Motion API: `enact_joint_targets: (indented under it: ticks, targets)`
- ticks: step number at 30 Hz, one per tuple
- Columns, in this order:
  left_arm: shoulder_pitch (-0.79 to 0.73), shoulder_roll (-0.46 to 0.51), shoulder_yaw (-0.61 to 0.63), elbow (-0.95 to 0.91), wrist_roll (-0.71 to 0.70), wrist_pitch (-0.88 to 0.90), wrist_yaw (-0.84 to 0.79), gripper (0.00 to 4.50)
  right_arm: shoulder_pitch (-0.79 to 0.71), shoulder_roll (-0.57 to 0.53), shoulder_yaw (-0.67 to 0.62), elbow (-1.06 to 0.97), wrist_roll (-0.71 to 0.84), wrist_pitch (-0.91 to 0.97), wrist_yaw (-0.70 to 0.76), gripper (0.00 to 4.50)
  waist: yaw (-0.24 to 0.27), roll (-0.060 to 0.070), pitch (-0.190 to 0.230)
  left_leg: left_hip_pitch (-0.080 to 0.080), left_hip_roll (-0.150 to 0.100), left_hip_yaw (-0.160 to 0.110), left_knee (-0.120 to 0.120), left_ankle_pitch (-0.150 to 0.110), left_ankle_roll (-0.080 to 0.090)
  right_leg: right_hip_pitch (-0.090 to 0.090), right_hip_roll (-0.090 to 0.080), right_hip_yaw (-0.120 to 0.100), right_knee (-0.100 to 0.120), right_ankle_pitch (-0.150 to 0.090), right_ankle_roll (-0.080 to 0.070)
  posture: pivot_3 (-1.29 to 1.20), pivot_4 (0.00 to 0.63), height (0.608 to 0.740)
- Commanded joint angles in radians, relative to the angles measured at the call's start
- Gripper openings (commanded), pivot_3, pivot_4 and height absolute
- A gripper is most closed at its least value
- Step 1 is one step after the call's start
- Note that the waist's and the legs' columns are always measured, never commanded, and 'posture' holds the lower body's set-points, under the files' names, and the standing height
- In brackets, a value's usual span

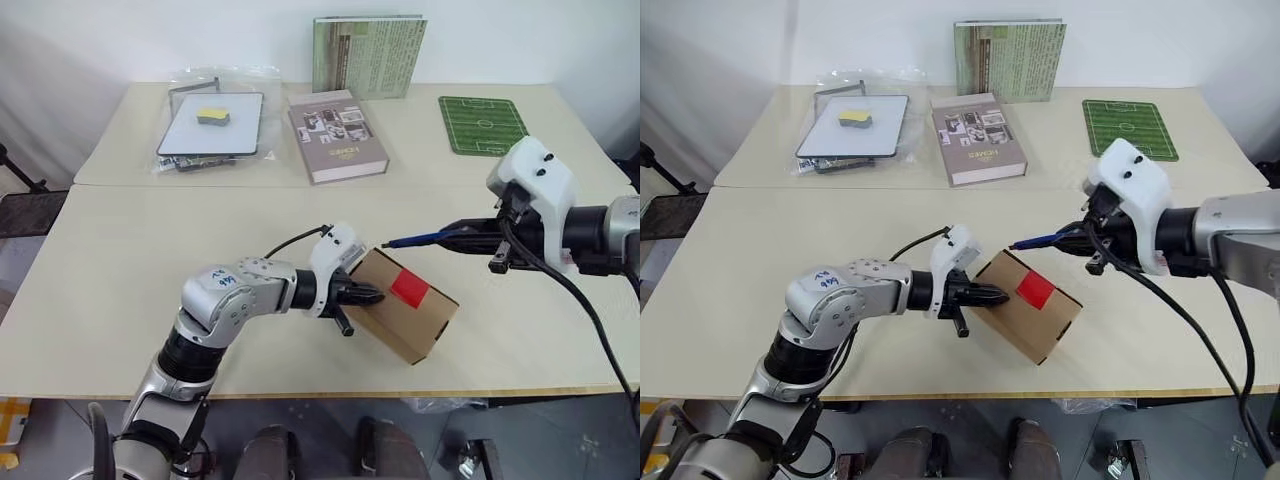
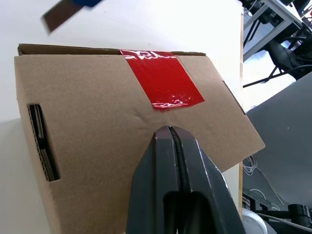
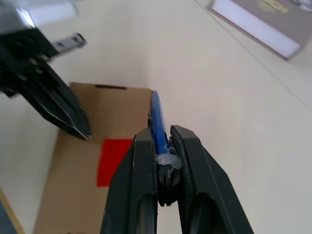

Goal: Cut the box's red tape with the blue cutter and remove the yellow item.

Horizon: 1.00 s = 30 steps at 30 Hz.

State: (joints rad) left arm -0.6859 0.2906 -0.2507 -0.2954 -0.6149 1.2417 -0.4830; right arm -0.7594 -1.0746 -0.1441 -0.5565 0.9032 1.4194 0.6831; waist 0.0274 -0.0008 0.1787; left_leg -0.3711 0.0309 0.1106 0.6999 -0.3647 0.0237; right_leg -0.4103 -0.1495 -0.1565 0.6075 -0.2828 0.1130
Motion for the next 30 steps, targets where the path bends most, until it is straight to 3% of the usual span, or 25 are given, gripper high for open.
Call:
enact_joint_targets:
  ticks: [1, 14, 23, 30]
  targets:
    - [0.012, -0.005, -0.012, 0.015, 0.018, 0.010, 0.011, 0.02, -0.025, 0.005, -0.023, 0.000, 0.015, 0.002, -0.010, 0.15, 0.000, 0.000, 0.000, 0.000, 0.000, 0.000, 0.000, 0.000, 0.000, 0.000, 0.000, 0.000, 0.000, 0.000, 0.000, 0.00, 0.150, 0.740]
    - [0.000, 0.010, -0.012, 0.031, 0.024, 0.003, -0.005, 0.02, 0.109, -0.023, -0.005, -0.008, -0.025, -0.040, -0.021, 0.15, -0.001, 0.000, 0.000, 0.001, 0.000, 0.000, 0.001, 0.000, 0.000, 0.001, 0.000, 0.000, 0.001, 0.000, 0.000, 0.00, 0.150, 0.740]
    - [0.002, 0.015, -0.013, 0.029, 0.021, 0.002, -0.012, 0.02, 0.028, 0.031, -0.049, 0.028, 0.021, -0.045, -0.042, 0.15, -0.002, 0.000, 0.000, 0.001, 0.000, 0.000, 0.001, 0.000, 0.000, 0.001, 0.000, 0.000, 0.001, 0.000, 0.000, 0.00, 0.150, 0.740]
    - [0.000, 0.014, -0.013, 0.032, 0.023, 0.001, -0.013, 0.02, 0.054, 0.028, -0.031, 0.027, 0.016, -0.055, -0.046, 0.15, -0.001, 0.000, 0.000, 0.001, 0.000, 0.000, 0.001, 0.000, 0.000, 0.001, 0.000, 0.000, 0.001, 0.000, 0.000, 0.00, 0.150, 0.740]
